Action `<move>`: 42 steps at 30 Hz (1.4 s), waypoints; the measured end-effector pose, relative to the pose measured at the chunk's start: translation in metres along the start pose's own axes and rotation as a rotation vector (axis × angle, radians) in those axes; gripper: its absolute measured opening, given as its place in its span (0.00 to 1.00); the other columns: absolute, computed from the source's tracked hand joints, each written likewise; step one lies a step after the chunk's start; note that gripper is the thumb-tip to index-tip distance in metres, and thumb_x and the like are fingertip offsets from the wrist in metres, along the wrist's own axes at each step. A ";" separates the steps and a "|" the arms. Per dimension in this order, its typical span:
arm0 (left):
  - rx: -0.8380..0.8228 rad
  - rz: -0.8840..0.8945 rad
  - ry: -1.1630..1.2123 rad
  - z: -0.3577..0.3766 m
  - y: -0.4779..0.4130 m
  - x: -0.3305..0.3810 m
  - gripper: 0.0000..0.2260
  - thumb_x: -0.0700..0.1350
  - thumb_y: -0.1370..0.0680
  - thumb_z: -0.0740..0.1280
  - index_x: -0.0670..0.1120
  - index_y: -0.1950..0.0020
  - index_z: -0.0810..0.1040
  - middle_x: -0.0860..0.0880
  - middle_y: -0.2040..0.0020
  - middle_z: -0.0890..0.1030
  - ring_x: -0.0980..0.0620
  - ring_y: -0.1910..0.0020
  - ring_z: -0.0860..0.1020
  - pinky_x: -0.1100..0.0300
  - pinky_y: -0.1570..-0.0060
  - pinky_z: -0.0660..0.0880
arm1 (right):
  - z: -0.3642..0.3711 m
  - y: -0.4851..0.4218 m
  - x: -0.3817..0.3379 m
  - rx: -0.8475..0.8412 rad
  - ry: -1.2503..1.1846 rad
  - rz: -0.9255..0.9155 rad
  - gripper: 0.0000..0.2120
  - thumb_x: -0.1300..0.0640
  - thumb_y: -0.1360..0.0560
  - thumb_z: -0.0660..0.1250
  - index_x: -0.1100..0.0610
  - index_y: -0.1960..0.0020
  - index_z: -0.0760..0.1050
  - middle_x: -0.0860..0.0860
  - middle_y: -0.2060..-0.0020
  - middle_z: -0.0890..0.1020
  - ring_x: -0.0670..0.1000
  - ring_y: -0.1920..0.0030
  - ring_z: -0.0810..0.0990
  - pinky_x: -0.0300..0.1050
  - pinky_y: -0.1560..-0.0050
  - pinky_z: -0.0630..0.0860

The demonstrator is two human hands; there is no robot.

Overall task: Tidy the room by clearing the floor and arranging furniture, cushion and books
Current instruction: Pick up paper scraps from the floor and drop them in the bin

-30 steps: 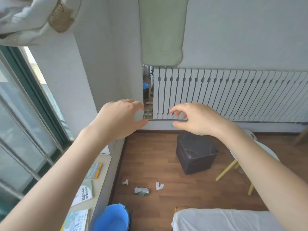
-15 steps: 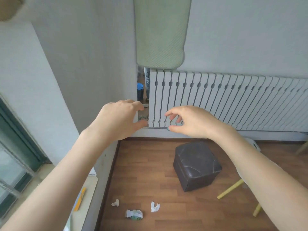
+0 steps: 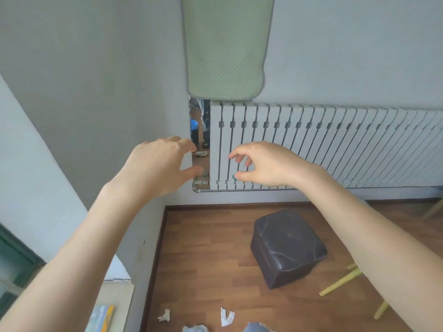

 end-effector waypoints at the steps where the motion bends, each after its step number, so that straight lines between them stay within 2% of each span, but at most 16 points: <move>1: 0.008 0.002 -0.012 0.002 -0.002 -0.003 0.21 0.63 0.23 0.59 0.55 0.33 0.69 0.55 0.37 0.76 0.50 0.41 0.76 0.56 0.50 0.71 | 0.001 -0.007 0.000 0.000 0.007 -0.009 0.22 0.44 0.24 0.67 0.45 0.31 0.70 0.40 0.40 0.77 0.45 0.45 0.78 0.48 0.45 0.77; 6: 0.011 -0.031 -0.065 0.013 -0.013 -0.020 0.22 0.62 0.23 0.59 0.55 0.32 0.68 0.55 0.38 0.76 0.50 0.42 0.76 0.57 0.53 0.68 | 0.004 -0.051 0.001 -0.020 0.032 -0.094 0.23 0.44 0.24 0.67 0.45 0.31 0.69 0.40 0.39 0.77 0.45 0.44 0.77 0.45 0.45 0.75; 17: -0.004 -0.181 -0.119 0.054 -0.098 -0.012 0.22 0.63 0.23 0.59 0.55 0.33 0.69 0.55 0.38 0.76 0.50 0.42 0.76 0.56 0.48 0.70 | 0.023 -0.156 0.067 -0.046 -0.011 -0.290 0.24 0.43 0.25 0.68 0.45 0.31 0.70 0.40 0.41 0.77 0.45 0.46 0.78 0.47 0.45 0.76; 21: 0.018 -0.321 -0.125 0.068 -0.130 0.000 0.22 0.62 0.23 0.60 0.55 0.33 0.69 0.55 0.40 0.77 0.50 0.42 0.76 0.55 0.49 0.72 | 0.018 -0.195 0.098 -0.052 -0.005 -0.415 0.23 0.44 0.25 0.68 0.45 0.31 0.70 0.41 0.41 0.77 0.46 0.45 0.78 0.49 0.44 0.76; 25: -0.001 -0.512 -0.126 0.078 -0.152 0.022 0.22 0.63 0.24 0.60 0.55 0.33 0.69 0.56 0.40 0.76 0.51 0.43 0.76 0.56 0.52 0.70 | 0.007 -0.224 0.121 -0.090 0.003 -0.571 0.23 0.44 0.25 0.68 0.44 0.32 0.70 0.40 0.41 0.77 0.46 0.46 0.78 0.46 0.48 0.75; 29: -0.017 -0.694 -0.178 0.076 -0.158 0.045 0.22 0.64 0.24 0.59 0.56 0.33 0.67 0.57 0.40 0.76 0.50 0.43 0.76 0.57 0.54 0.68 | 0.005 -0.238 0.132 -0.143 0.013 -0.751 0.22 0.43 0.25 0.68 0.44 0.32 0.71 0.40 0.41 0.78 0.46 0.44 0.78 0.45 0.47 0.74; 35: -0.061 -0.936 -0.230 0.079 -0.129 0.083 0.23 0.64 0.24 0.59 0.55 0.32 0.68 0.56 0.38 0.76 0.49 0.42 0.76 0.55 0.49 0.72 | 0.031 -0.234 0.118 -0.270 -0.023 -0.988 0.22 0.42 0.25 0.68 0.43 0.33 0.71 0.39 0.41 0.77 0.45 0.44 0.78 0.46 0.46 0.73; 42: -0.116 -1.142 -0.201 0.100 -0.073 0.109 0.23 0.64 0.24 0.59 0.56 0.32 0.68 0.55 0.38 0.76 0.49 0.42 0.76 0.56 0.53 0.69 | 0.081 -0.201 0.095 -0.442 -0.133 -1.107 0.21 0.44 0.25 0.69 0.44 0.34 0.72 0.40 0.42 0.78 0.45 0.46 0.78 0.48 0.44 0.75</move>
Point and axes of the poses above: each hand's wrist, its own y-axis away from the middle knuckle, its own z-axis out of the palm, x = y × z, the point moved 4 cm from there along -y, towards the middle knuckle
